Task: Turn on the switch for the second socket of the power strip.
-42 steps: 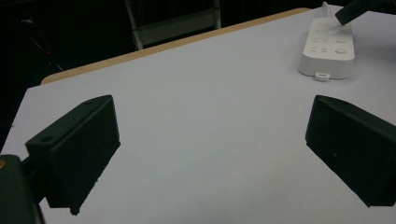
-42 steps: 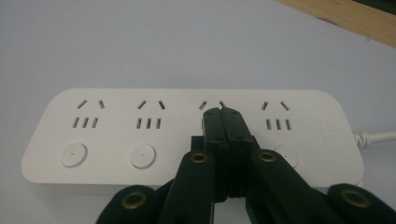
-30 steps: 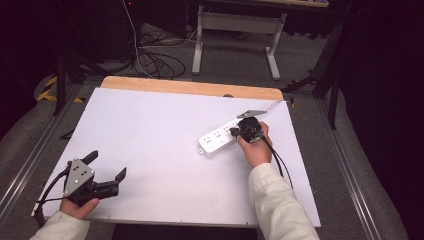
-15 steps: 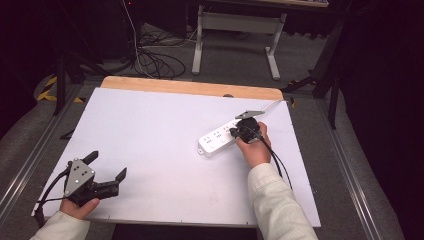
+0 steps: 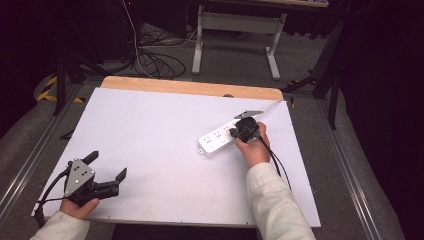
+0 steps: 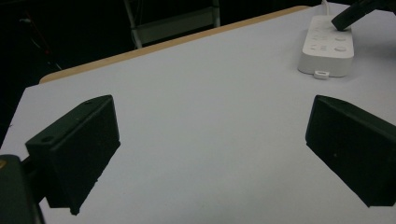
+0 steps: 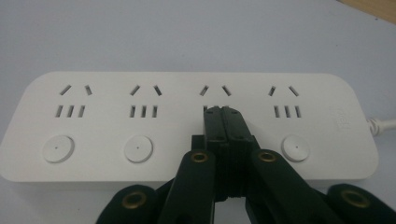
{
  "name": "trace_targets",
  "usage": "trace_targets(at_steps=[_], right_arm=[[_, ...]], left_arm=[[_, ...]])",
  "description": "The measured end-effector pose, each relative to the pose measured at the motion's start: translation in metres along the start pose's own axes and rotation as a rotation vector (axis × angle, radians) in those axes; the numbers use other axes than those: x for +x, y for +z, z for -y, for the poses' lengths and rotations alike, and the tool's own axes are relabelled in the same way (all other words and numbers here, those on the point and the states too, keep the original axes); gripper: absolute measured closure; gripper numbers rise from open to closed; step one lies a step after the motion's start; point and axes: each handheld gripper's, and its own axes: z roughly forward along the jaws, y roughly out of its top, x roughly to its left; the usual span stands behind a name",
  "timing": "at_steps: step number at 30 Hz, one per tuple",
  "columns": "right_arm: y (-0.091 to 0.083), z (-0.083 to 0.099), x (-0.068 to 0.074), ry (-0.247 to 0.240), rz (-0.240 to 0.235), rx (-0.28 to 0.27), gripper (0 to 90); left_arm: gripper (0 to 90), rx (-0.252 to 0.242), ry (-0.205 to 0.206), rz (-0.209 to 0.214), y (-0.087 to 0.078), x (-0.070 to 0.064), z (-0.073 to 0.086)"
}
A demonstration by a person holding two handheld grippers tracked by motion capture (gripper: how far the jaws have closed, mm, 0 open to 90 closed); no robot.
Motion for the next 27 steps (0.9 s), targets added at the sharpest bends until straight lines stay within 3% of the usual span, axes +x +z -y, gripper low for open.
trace_targets(at_steps=[19, 27], right_arm=[[0.0015, -0.0012, 0.0018, 0.008, 0.014, 0.018, 90.0], [0.0008, 0.0022, 0.0007, 0.048, 0.010, -0.009, 90.0]], left_arm=[[3.4, -0.004, -0.002, 0.004, -0.0005, -0.0005, -0.0003], [3.4, -0.003, -0.002, 0.003, -0.0003, -0.0006, -0.0002]])
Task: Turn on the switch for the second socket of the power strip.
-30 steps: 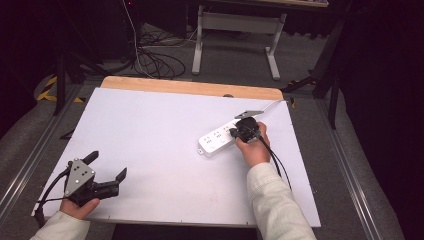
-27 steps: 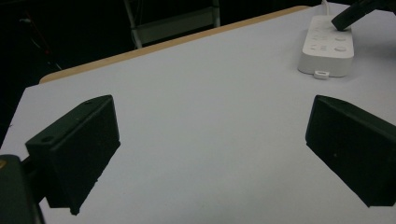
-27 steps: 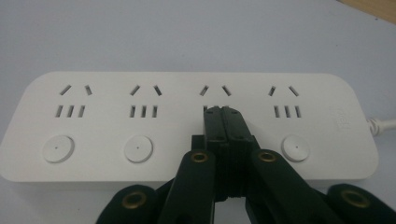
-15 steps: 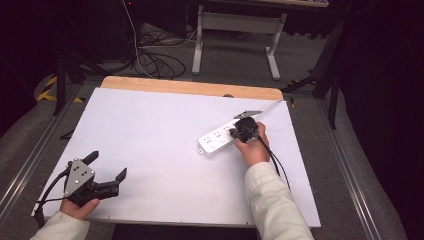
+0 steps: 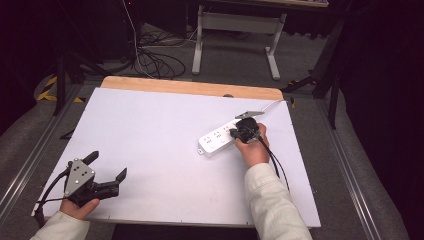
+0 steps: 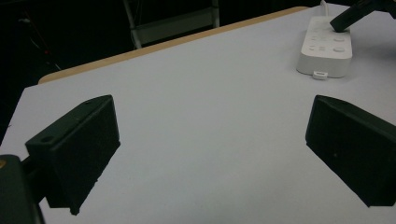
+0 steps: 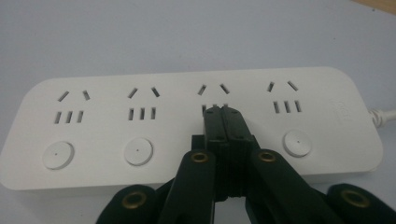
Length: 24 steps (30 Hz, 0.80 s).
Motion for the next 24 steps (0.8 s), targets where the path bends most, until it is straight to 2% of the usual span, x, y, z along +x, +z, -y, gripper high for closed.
trace_targets(at_steps=[3, 6, 7, 10, 20, 22, 24], right_arm=[[-0.003, -0.001, 0.004, -0.019, 0.026, -0.019, 90.0], [-0.006, 0.000, 0.005, -0.014, 0.033, -0.038, 90.0], [-0.011, 0.000, 0.007, -0.010, 0.032, -0.073, 90.0], [-0.018, -0.002, 0.007, -0.010, 0.021, -0.096, 90.0], [-0.037, -0.010, 0.006, -0.012, 0.000, -0.140, 90.0], [-0.045, -0.013, 0.011, -0.020, -0.014, -0.157, 90.0], [-0.049, -0.014, 0.014, -0.039, -0.007, -0.162, 90.0]], left_arm=[[3.4, -0.002, -0.002, -0.001, 0.000, 0.000, 0.000], [3.4, -0.002, -0.005, -0.002, 0.000, 0.000, 0.000], [3.4, 0.002, 0.000, -0.002, 0.000, 0.000, 0.000], [3.4, 0.001, -0.001, -0.001, 0.000, 0.000, 0.000], [3.4, 0.002, 0.000, 0.000, 0.000, 0.000, 0.000], [3.4, 0.002, 0.000, 0.000, 0.001, 0.000, 0.000], [3.3, 0.001, 0.002, -0.001, 0.001, 0.000, 0.000]])
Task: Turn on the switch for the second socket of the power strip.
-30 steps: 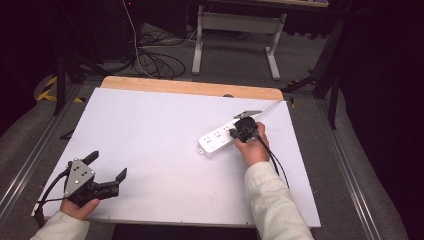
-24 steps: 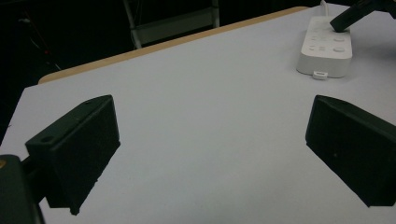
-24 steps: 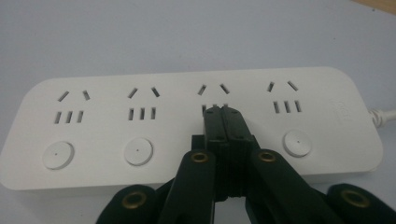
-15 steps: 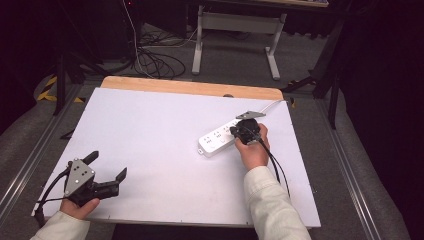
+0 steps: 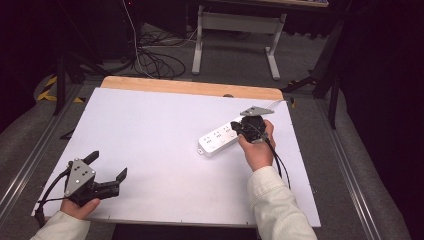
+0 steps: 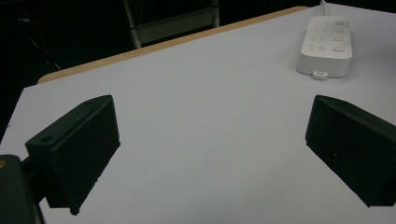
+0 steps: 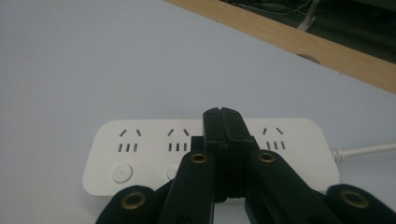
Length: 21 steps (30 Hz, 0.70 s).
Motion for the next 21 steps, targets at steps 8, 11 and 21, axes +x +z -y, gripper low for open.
trace_targets(at_steps=[8, 11, 21], right_arm=[[-0.014, -0.004, 0.000, -0.002, -0.002, -0.028, 90.0], [-0.016, -0.003, -0.001, 0.006, -0.003, -0.028, 90.0], [-0.025, -0.003, -0.002, 0.000, -0.016, -0.047, 76.7]], left_arm=[[3.4, 0.000, -0.001, 0.003, 0.001, 0.000, 0.000], [3.4, 0.001, -0.003, 0.004, 0.001, 0.000, 0.000], [3.4, 0.007, 0.001, 0.003, 0.001, 0.000, 0.000]])
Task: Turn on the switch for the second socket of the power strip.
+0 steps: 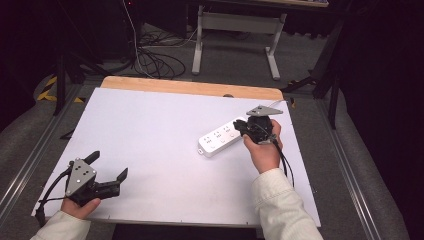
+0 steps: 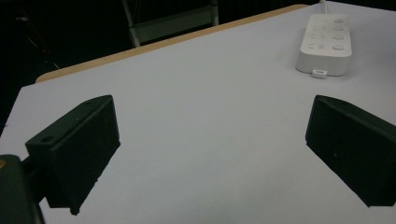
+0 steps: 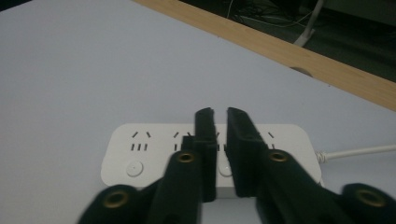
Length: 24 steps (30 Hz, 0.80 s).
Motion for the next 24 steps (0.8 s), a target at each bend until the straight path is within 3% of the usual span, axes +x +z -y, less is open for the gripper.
trace_targets(at_steps=[1, 2, 3, 4, 5, 9, 17, 18, 20, 21, 24], right_arm=[[-0.004, 0.000, 0.001, 0.002, -0.007, -0.015, 68.4], [-0.004, 0.000, 0.001, 0.002, -0.007, -0.015, 68.4], [-0.008, -0.001, 0.002, 0.010, -0.021, -0.026, 60.5], [-0.008, -0.001, 0.002, 0.010, -0.021, -0.026, 60.5], [-0.013, -0.001, 0.006, 0.010, -0.021, -0.044, 54.0], [-0.022, 0.000, 0.012, -0.004, -0.031, -0.053, 44.0], [-0.041, 0.003, 0.022, -0.027, -0.076, -0.071, 34.5], [-0.046, 0.005, 0.026, -0.061, -0.074, -0.080, 31.2], [-0.049, 0.007, 0.028, -0.077, -0.063, -0.082, 29.9], [-0.053, 0.011, 0.032, -0.115, -0.051, -0.088, 28.1], [-0.058, 0.015, 0.036, -0.122, -0.071, -0.093, 27.5]], left_arm=[[3.4, 0.000, -0.001, 0.001, 0.000, 0.000, 0.000], [3.4, -0.002, -0.003, 0.001, 0.000, 0.000, 0.000], [3.4, -0.002, -0.002, 0.001, 0.000, 0.000, 0.000], [3.4, -0.003, -0.003, 0.001, 0.000, -0.001, 0.000], [3.4, -0.002, -0.002, 0.001, 0.001, -0.001, 0.000], [3.4, 0.002, -0.004, 0.002, 0.001, 0.000, 0.000], [3.4, 0.009, -0.008, 0.009, 0.000, 0.000, -0.001], [3.4, 0.010, -0.009, 0.009, 0.000, 0.000, -0.001], [3.4, 0.012, -0.010, 0.011, 0.000, 0.000, -0.001], [3.4, 0.012, -0.011, 0.012, -0.001, -0.001, -0.001], [3.4, 0.011, -0.014, 0.017, -0.001, -0.001, -0.002]])
